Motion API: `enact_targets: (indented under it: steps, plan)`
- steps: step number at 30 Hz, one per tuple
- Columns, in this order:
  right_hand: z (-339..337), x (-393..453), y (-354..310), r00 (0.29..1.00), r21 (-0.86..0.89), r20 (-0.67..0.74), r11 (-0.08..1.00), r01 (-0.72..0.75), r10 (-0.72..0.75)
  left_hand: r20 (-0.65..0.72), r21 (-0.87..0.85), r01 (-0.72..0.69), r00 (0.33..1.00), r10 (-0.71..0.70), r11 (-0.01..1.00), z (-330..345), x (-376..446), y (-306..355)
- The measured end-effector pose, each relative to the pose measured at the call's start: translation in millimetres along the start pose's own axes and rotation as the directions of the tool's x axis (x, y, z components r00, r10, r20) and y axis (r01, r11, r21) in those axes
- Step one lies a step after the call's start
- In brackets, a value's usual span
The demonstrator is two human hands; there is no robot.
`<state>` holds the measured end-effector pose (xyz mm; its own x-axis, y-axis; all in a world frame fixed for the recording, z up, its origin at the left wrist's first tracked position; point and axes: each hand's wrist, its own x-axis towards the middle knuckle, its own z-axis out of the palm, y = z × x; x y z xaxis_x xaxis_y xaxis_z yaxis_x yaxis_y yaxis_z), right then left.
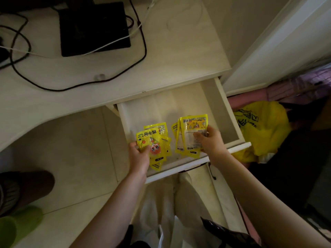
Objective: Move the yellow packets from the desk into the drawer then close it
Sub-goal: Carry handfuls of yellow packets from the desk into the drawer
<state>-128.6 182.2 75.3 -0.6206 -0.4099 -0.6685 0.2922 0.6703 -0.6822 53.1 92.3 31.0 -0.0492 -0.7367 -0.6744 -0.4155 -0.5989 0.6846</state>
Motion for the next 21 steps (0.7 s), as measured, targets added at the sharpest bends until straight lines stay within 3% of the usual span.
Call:
enact_targets:
  steps: [7, 14, 21]
  plan:
    - [22, 59, 7, 0.993, -0.179, 0.112, 0.984, -0.02, 0.041, -0.098, 0.052, 0.167, 0.982, -0.162, 0.985, 31, 37, -12]
    - [40, 100, 37, 0.967, -0.311, 0.214, 0.948, -0.069, 0.141, -0.111, 0.047, 0.301, 0.949, -0.295, 0.952, 48, 62, -29]
    - [31, 123, 55, 0.956, -0.496, 0.249, 0.868, -0.009, 0.153, -0.072, 0.274, 0.3, 0.954, -0.291, 0.914, 50, 71, -33]
